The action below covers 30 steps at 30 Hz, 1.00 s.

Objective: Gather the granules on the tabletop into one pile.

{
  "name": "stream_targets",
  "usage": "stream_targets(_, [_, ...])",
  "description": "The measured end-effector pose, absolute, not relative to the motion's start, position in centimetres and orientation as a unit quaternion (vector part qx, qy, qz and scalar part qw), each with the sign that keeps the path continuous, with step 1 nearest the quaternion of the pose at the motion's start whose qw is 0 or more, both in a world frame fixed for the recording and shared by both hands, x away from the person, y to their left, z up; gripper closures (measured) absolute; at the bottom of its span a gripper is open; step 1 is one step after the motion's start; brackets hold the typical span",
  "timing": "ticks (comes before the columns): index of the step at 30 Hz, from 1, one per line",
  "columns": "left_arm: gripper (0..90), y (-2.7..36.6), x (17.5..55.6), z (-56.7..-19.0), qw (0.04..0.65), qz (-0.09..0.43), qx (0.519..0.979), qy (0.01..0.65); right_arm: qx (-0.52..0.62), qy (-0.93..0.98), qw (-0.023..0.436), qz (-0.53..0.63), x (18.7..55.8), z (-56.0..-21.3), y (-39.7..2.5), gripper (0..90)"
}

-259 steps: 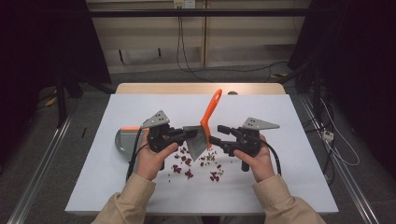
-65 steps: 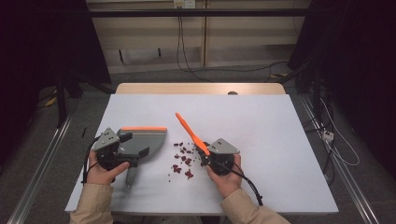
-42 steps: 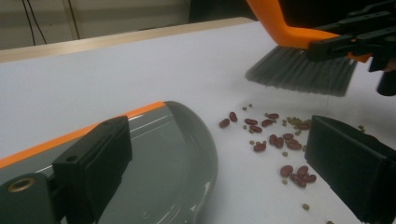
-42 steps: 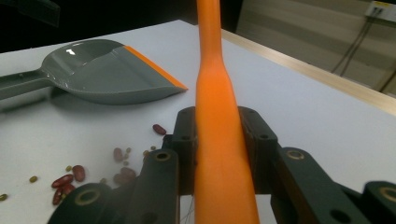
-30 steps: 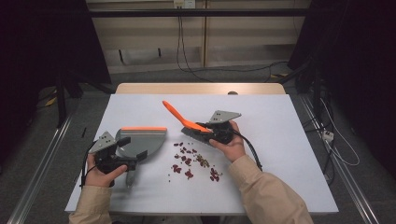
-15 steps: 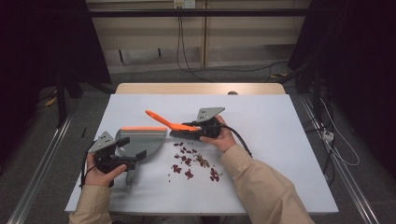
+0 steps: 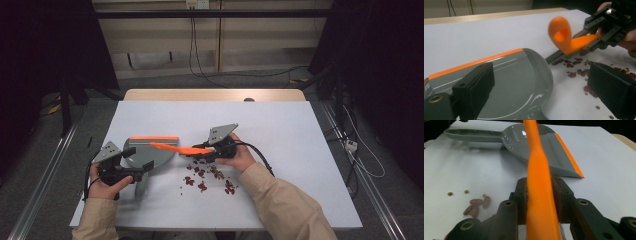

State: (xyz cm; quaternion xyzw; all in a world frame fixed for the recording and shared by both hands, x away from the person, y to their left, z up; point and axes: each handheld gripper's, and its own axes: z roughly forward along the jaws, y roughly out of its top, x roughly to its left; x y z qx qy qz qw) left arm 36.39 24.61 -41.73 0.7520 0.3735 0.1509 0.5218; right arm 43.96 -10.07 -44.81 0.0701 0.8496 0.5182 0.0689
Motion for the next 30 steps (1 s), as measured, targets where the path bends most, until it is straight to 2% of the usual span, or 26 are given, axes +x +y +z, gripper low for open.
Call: stream_targets(30, [7.2, 24.5, 36.3, -41.6, 0.524, 0.154, 0.751, 0.372, 0.066, 0.851, 0.044, 0.519, 39.2, -44.5, -11.2, 69.1])
